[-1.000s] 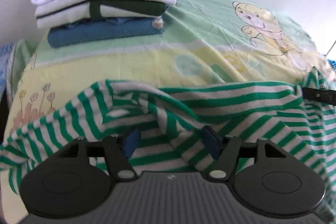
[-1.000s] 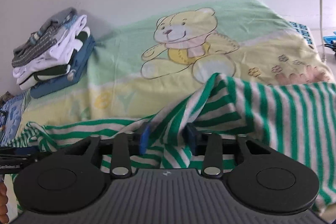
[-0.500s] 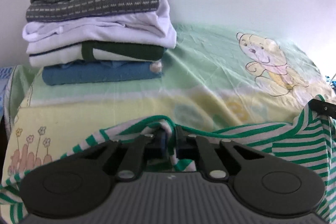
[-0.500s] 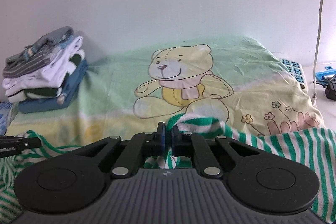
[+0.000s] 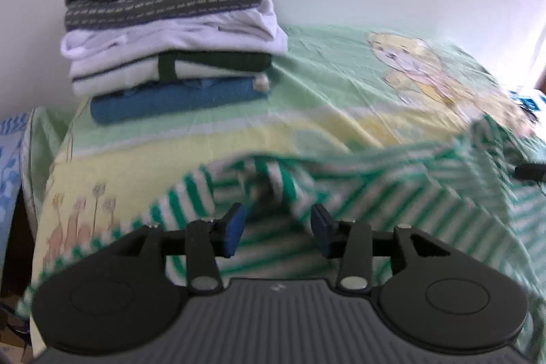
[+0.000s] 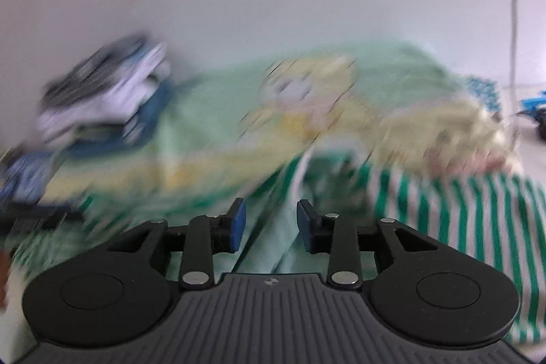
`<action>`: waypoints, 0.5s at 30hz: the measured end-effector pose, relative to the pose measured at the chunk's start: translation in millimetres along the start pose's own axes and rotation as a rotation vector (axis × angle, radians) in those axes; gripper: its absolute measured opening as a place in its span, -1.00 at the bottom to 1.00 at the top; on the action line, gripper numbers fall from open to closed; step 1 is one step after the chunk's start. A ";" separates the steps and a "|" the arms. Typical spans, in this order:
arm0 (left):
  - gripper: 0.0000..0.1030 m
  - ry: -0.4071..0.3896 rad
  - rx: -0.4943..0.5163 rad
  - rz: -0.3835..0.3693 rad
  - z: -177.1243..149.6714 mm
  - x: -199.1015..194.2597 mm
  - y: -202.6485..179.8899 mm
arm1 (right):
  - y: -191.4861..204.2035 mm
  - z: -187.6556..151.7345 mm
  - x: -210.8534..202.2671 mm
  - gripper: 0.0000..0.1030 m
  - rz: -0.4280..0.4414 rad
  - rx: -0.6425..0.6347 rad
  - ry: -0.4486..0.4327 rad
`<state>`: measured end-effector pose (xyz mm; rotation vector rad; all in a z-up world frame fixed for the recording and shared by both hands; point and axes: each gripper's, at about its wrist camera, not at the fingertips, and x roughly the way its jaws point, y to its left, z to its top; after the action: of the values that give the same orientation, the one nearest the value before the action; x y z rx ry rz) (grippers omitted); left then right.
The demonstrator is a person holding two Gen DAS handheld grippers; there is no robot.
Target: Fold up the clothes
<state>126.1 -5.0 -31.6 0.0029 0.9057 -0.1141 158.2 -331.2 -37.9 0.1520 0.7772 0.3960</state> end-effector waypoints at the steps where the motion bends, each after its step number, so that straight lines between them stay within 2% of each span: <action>1: -0.12 0.017 0.005 -0.023 -9.7 -7.3 -2.6 | 7.0 -11.2 -5.7 -0.29 0.026 -0.024 0.033; 5: 0.11 0.090 0.020 -0.108 -51.2 -35.0 -15.0 | 30.4 -55.9 -18.2 -0.27 0.056 -0.115 0.141; 9: 0.17 0.132 0.048 -0.156 -87.8 -49.6 -31.7 | 34.9 -79.5 -26.3 -0.27 0.039 -0.120 0.160; 13: -0.18 0.151 0.060 -0.155 -99.1 -47.8 -45.0 | 31.2 -87.4 -29.1 -0.27 0.013 -0.091 0.152; 15: -0.20 0.146 0.061 -0.168 -100.0 -50.7 -48.5 | 34.7 -88.4 -30.4 -0.27 -0.015 -0.110 0.146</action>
<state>11.8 -43.1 -51.3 -0.0085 1.0471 -0.3009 65.9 -312.7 -70.9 0.0138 0.8977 0.4385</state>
